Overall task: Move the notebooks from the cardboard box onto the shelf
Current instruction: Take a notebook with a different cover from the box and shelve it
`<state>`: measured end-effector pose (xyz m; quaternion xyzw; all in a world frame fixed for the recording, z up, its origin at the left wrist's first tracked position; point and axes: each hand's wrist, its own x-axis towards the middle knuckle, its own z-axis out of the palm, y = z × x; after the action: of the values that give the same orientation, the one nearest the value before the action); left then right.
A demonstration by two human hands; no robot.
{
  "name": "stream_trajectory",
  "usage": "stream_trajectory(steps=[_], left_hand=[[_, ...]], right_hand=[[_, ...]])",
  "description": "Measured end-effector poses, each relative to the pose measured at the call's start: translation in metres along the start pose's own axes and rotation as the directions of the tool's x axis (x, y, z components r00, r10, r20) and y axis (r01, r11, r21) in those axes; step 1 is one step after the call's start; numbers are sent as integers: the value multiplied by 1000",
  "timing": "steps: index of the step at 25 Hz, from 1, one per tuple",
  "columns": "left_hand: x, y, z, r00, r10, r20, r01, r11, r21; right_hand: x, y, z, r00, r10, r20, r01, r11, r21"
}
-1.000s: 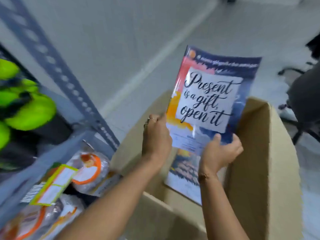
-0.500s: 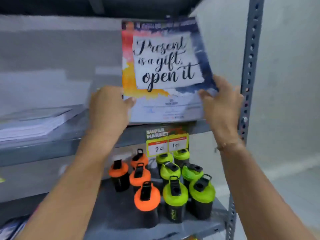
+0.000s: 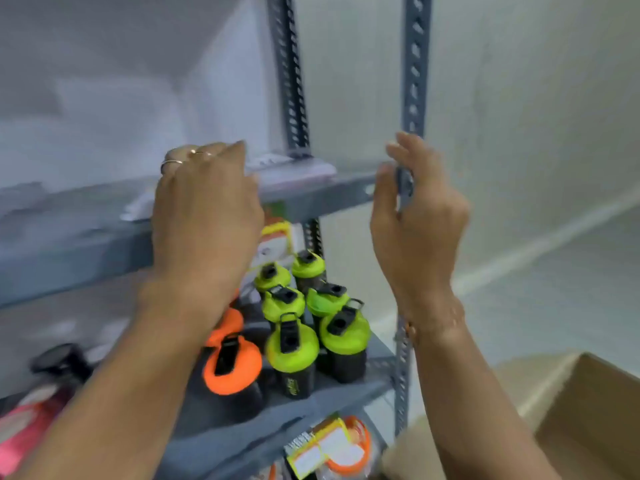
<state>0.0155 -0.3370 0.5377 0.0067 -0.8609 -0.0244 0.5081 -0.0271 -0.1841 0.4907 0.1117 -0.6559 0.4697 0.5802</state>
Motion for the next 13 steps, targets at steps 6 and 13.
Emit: stream_trajectory(steps=[6,13], left_hand=[[-195,207,168,501,556,663,29,755,-655],[-479,281,309,-429,273,861,-61,942,-329]], right_hand=[[-178,216,-175,521,709,-475,-830,551,-89],[-392,322,-321,-282,680,-677,-686,-636,-353]])
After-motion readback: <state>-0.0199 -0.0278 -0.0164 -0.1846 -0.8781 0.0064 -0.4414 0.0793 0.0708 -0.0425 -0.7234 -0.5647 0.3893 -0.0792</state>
